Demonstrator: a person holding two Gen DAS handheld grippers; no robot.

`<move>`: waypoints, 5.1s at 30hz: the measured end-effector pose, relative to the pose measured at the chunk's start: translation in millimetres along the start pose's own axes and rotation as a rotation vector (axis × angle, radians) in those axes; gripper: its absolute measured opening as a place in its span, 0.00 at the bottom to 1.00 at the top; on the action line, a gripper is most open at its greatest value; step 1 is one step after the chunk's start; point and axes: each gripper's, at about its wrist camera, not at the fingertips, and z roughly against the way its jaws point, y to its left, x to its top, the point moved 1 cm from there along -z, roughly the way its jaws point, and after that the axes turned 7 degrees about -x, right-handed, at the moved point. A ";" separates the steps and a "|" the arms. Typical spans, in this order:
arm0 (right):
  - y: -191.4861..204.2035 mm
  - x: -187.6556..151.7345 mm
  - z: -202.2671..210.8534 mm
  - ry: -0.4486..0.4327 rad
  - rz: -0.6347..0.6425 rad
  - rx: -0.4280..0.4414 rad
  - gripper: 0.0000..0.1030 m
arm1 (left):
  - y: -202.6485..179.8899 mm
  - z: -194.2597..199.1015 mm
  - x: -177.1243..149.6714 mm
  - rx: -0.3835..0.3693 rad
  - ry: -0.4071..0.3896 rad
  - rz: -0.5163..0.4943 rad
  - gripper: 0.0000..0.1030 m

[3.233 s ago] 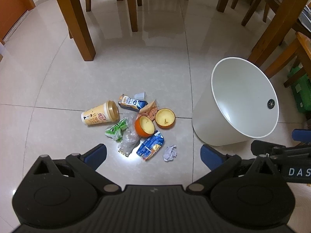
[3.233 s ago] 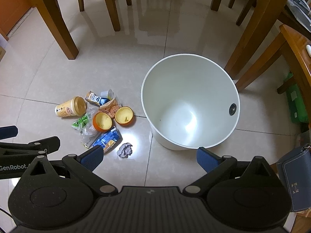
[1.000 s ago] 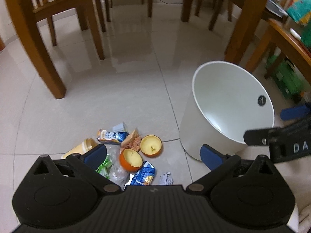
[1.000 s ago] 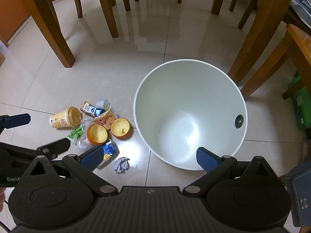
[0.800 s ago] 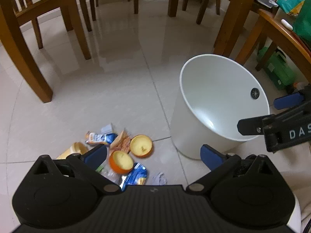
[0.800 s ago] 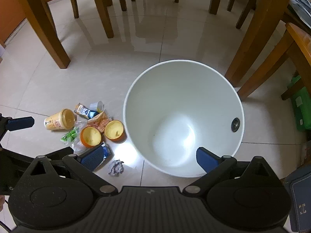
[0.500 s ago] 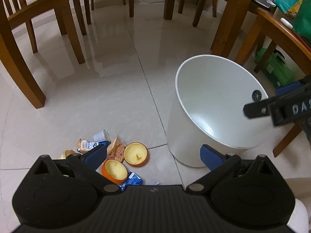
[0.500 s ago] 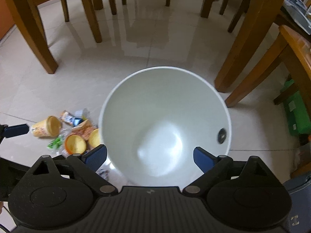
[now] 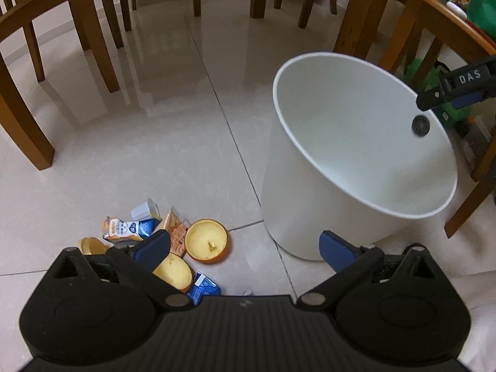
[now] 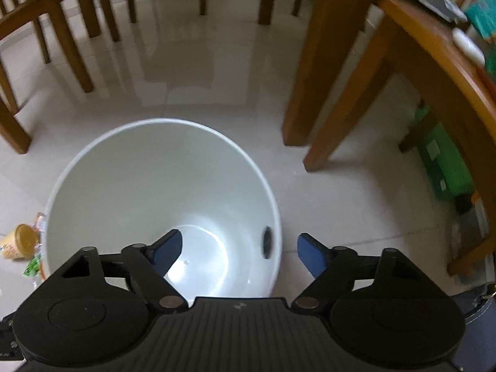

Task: Collect trash
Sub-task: 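Move the right tool to the white bin and clamp its rim, then lower the left tool onto the crumpled white tissue and close it, then carry the tissue over the bin and open the left tool, then grasp the blue juice carton with the left tool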

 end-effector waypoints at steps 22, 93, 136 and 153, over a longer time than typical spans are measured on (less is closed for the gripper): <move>-18.2 -3.1 -58.6 0.052 -0.043 -0.017 0.11 | -2.4 -36.2 -36.9 0.004 0.030 -0.013 0.97; 2.2 5.0 -56.6 0.037 -0.001 -0.130 0.14 | -21.6 30.4 51.0 -0.085 -0.064 -0.209 0.86; 14.5 9.4 -59.1 0.026 0.029 -0.147 0.15 | 50.6 -149.1 -128.9 0.086 0.229 0.019 0.58; 18.2 6.9 -57.6 0.025 0.042 -0.157 0.15 | 18.3 -62.5 -75.7 0.071 0.229 -0.087 0.55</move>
